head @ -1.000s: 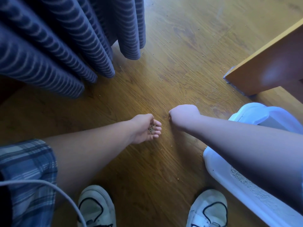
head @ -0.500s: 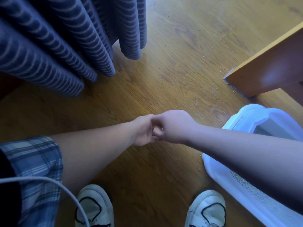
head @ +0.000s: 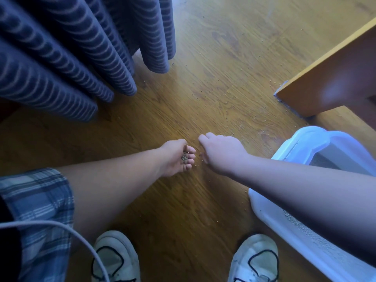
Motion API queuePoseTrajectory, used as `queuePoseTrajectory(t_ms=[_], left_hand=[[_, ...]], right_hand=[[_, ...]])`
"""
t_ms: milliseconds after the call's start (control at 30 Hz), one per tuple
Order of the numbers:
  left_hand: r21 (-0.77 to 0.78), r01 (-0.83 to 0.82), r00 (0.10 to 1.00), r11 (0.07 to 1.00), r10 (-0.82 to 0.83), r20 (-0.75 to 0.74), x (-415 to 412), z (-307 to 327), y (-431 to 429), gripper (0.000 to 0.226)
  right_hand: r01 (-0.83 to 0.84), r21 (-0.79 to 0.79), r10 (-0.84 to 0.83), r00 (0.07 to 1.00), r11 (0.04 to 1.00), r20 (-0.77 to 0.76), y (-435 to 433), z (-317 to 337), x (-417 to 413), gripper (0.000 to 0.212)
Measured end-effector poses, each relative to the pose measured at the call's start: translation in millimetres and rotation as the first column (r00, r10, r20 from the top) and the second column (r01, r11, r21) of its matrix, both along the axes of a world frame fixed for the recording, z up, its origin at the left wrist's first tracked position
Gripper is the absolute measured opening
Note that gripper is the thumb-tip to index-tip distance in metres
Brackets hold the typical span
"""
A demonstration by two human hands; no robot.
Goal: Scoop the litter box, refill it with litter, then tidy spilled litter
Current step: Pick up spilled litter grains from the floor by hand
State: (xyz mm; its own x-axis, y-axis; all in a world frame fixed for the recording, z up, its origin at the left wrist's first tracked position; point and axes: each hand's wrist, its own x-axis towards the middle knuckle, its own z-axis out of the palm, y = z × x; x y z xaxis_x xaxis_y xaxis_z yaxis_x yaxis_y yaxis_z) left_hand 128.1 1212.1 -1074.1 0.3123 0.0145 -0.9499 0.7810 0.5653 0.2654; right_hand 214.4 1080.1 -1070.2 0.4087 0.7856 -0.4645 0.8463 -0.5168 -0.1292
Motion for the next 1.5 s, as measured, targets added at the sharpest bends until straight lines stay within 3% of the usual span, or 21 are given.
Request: queuePoseTrajectory(t_ms=[200, 300, 467, 633, 767, 833, 933, 1033, 1100, 1200, 1333, 1433, 1500], left_hand=[[-0.021, 0.02, 1.0, 1.0, -0.02, -0.01, -0.5, -1.9, -3.1, 0.026], [-0.031, 0.018, 1.0, 0.999, -0.018, -0.007, -0.6, -2.0, -2.1, 0.027], [-0.02, 0.021, 1.0, 1.0, -0.021, -0.01, -1.2, -2.7, -2.6, 0.027], [-0.029, 0.044, 0.999, 0.999, -0.045, -0.021, -5.0, -3.6, -0.7, 0.028], [-0.035, 0.069, 0.997, 0.997, -0.07, -0.024, -8.8, -4.6, 0.6, 0.031], [-0.055, 0.077, 0.997, 0.996, -0.078, -0.012, -10.0, -4.1, 1.6, 0.031], [-0.095, 0.082, 0.996, 0.992, -0.077, 0.05, -10.2, -2.0, -0.7, 0.031], [-0.185, 0.079, 0.992, 0.979, -0.059, 0.111, -11.6, -3.7, -8.2, 0.03], [-0.211, 0.119, 0.991, 0.97, -0.101, 0.091, -11.6, -4.1, -13.5, 0.031], [-0.162, 0.161, 0.987, 0.974, -0.157, 0.035, -9.1, -5.3, -18.3, 0.034], [-0.12, 0.143, 0.99, 0.983, -0.141, 0.024, -8.1, -7.9, -18.6, 0.034], [-0.12, 0.141, 0.99, 0.983, -0.14, 0.017, -8.4, -9.7, -12.8, 0.035], [-0.118, 0.135, 0.991, 0.984, -0.135, 0.011, -8.3, -10.6, -9.3, 0.036]], right_hand=[[0.1, -0.075, -0.097, 0.995, 0.992, 0.037, 0.1, -16.5, 9.2, 0.019], [0.042, -0.136, -0.038, 0.999, 0.99, 0.035, 2.8, -16.6, 13.4, 0.003], [-0.071, -0.229, 0.081, 0.996, 0.971, 0.034, 8.0, -15.7, 9.7, 0.018], [-0.069, -0.214, 0.074, 0.997, 0.974, 0.017, 6.7, -18.2, 9.9, 0.02], [-0.068, -0.153, 0.066, 0.998, 0.986, -0.019, -2.3, -18.6, 12.2, 0.013], [-0.011, -0.049, 0.009, 0.999, 0.999, -0.05, -6.5, -11.0, 12.1, 0.01], [0.047, 0.131, -0.017, 0.975, 0.99, -0.219, -9.7, 13.5, 0.5, 0.017], [0.002, 0.164, 0.055, 0.938, 0.986, -0.341, -14.2, 34.3, -15.9, 0.006], [0.081, 0.158, -0.033, 0.957, 0.984, -0.288, -19.2, 29.5, -11.4, 0.011], [0.217, 0.014, -0.215, 0.972, 0.976, -0.09, -22.5, 6.7, 20.0, 0.02], [0.208, -0.143, -0.192, 0.975, 0.968, 0.115, -16.8, -12.4, 54.5, 0.027], [0.173, -0.218, -0.148, 0.981, 0.961, 0.125, -8.3, -17.1, 59.4, 0.028], [0.129, -0.231, -0.104, 0.987, 0.964, 0.12, -5.5, -18.8, 58.0, 0.017]])
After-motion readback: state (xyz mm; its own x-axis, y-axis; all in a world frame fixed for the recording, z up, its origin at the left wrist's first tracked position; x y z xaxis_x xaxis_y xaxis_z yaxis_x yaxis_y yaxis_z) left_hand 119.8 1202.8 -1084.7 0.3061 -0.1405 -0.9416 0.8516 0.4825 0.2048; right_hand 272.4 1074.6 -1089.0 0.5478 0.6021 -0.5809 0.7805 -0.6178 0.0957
